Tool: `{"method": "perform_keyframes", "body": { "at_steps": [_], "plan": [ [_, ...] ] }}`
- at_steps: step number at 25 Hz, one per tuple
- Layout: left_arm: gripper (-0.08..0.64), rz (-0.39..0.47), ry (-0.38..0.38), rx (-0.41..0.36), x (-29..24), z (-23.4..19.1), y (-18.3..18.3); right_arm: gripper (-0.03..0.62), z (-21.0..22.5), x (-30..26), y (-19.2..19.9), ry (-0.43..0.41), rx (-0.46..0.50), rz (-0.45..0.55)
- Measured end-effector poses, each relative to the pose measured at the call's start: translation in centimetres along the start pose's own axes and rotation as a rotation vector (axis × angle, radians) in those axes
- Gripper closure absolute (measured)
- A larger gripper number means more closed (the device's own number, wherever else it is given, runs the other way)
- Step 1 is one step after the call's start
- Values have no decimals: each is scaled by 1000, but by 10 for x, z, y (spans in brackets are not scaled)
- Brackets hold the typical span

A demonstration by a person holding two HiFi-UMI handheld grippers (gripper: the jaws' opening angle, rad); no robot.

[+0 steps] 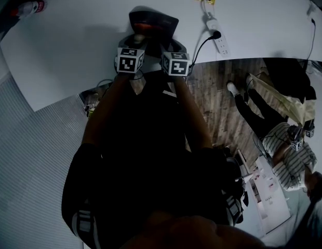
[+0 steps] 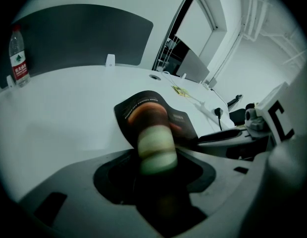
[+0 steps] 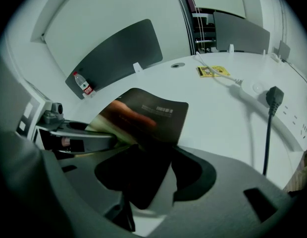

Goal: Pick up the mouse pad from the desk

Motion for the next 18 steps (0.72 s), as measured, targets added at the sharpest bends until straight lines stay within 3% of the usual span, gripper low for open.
{"method": "perform_keyframes", "body": {
  "at_steps": [18],
  "plan": [
    [411, 16, -12, -29, 6, 1, -4, 405, -1, 3, -1, -33, 21, -14]
  ]
}}
Point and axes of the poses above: the fingertips, and each gripper's own axes: x backward along the fingers, z to its right, y out of its underside, the point moved 2 cm from there along x, backward along the fingers, and after that the axes turned 13 degrees about -x, right-handed, at the moved point
